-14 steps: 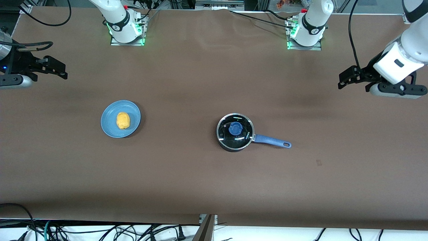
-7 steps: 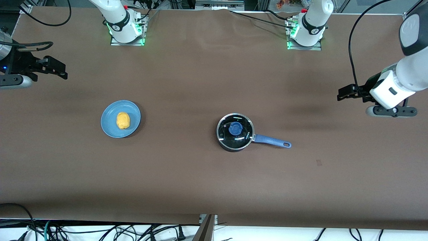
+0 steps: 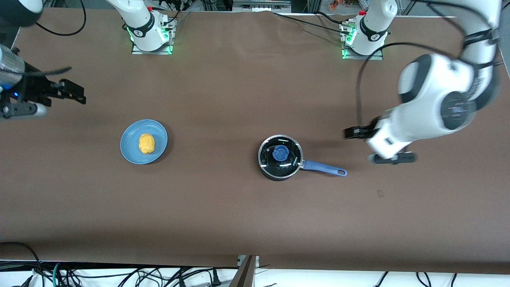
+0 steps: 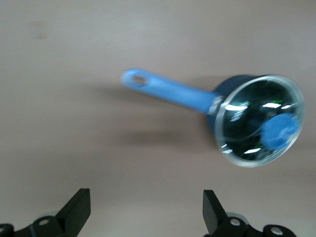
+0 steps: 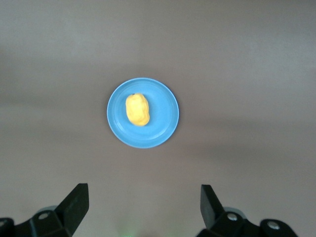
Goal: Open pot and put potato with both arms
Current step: 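Reach the left gripper to the lid knob while the right gripper reaches the potato, then grasp the lid knob with the left gripper while the right gripper grasps the potato, then lift the lid off with the left gripper while the right gripper carries the potato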
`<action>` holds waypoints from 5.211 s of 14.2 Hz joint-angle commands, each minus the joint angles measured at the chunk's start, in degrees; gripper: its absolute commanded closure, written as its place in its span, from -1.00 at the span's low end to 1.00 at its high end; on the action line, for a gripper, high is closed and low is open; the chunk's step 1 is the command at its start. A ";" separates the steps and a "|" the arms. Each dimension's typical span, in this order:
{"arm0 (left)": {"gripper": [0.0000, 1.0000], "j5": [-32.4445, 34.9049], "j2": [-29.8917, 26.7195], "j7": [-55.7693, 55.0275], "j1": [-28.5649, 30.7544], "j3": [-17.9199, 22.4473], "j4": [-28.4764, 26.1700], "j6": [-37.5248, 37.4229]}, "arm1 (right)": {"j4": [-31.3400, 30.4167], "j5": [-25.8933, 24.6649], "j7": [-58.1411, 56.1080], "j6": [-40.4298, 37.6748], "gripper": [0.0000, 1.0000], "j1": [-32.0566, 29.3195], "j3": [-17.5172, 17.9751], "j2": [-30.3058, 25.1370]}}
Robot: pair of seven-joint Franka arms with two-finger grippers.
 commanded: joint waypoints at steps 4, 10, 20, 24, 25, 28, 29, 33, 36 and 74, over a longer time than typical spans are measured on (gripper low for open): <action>-1.00 -0.90 15.22 -12.56 -11.11 0.93 13.69 7.35 | -6.60 -0.33 0.25 12.12 -1.00 -0.47 0.28 5.91; -1.00 1.54 22.26 -14.52 -16.57 1.55 19.86 10.60 | -21.81 -0.15 1.04 29.70 -1.00 -0.21 0.36 9.77; -1.00 4.99 23.15 -2.48 -16.75 1.37 17.23 10.08 | -22.80 0.02 5.70 37.01 -1.00 3.13 0.54 20.49; -1.00 4.46 23.77 -3.09 -16.92 1.37 17.23 10.17 | -23.15 -0.15 5.70 37.46 -1.00 3.84 0.45 21.38; -1.00 4.46 23.94 -3.01 -16.84 1.37 17.32 10.08 | -23.06 -0.24 5.70 37.54 -1.00 3.84 0.45 21.55; -1.00 4.46 23.94 -2.92 -16.75 1.37 17.32 10.08 | -23.67 -0.24 5.70 40.09 -1.00 3.93 0.45 22.43; -1.00 4.46 23.94 -2.92 -16.75 1.37 17.32 10.08 | -24.11 -0.24 5.70 40.70 -1.00 3.93 0.45 22.43; -0.39 4.46 23.94 -2.48 -16.57 1.37 17.41 10.08 | -24.20 -0.24 5.52 40.71 -0.26 3.93 0.36 22.35; 0.03 4.29 23.94 -1.25 -16.22 1.29 17.75 9.90 | -24.03 -0.24 5.61 40.71 0.08 3.93 0.36 22.35; 1.00 0.24 -2.62 65.00 23.67 0.50 -32.34 25.18 | 19.22 0.64 74.60 55.64 0.23 29.76 14.60 45.63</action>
